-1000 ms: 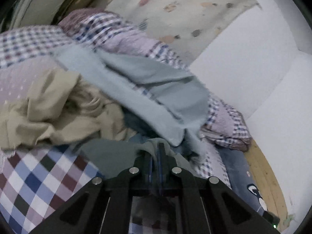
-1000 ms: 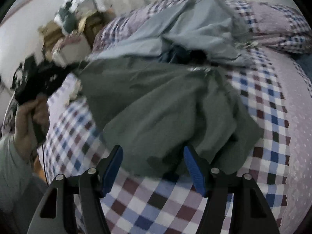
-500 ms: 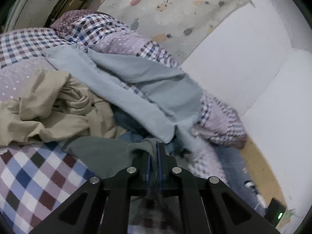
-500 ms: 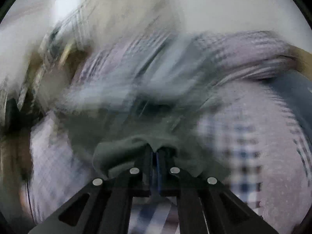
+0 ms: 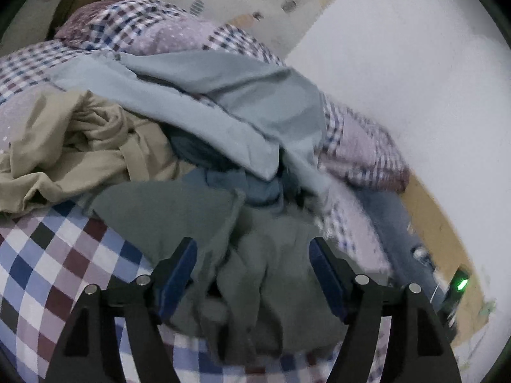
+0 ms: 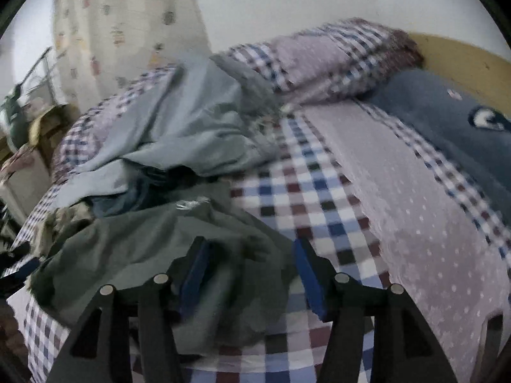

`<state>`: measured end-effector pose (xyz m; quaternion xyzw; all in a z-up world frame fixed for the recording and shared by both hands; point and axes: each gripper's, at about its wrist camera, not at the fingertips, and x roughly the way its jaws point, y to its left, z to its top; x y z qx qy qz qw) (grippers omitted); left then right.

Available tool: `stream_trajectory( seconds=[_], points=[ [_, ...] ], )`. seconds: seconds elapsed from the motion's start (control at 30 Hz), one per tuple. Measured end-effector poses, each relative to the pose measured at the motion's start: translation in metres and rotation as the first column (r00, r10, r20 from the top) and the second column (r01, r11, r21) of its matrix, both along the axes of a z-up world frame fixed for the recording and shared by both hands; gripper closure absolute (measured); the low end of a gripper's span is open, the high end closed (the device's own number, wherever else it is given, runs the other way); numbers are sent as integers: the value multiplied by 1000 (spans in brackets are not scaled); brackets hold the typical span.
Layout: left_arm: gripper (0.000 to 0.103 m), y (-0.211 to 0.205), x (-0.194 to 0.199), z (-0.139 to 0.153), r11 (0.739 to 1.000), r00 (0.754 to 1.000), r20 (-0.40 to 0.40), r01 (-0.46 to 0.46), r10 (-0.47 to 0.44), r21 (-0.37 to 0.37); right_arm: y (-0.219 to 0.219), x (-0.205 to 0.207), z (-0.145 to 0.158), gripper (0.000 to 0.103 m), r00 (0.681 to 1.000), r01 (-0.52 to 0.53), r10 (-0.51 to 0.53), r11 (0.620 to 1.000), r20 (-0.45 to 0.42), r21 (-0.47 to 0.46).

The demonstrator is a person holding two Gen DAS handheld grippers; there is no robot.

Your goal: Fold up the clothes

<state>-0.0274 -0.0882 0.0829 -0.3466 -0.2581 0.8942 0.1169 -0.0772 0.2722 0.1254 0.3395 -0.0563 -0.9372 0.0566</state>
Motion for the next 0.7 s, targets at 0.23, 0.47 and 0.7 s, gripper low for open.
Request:
stream_trajectory(
  seconds=[0.23, 0.47, 0.7],
  points=[
    [27, 5, 29, -15, 995, 996, 92, 22, -14, -94, -23, -4, -3, 43, 999, -49, 49, 998, -2, 32],
    [49, 31, 33, -43, 978, 976, 176, 156, -130, -141, -25, -6, 1, 43, 1000, -31, 31, 999, -5, -30],
    [99, 46, 14, -33, 975, 972, 133, 204, -192, -82, -41, -2, 4, 42, 996, -94, 94, 995, 10, -27]
  ],
)
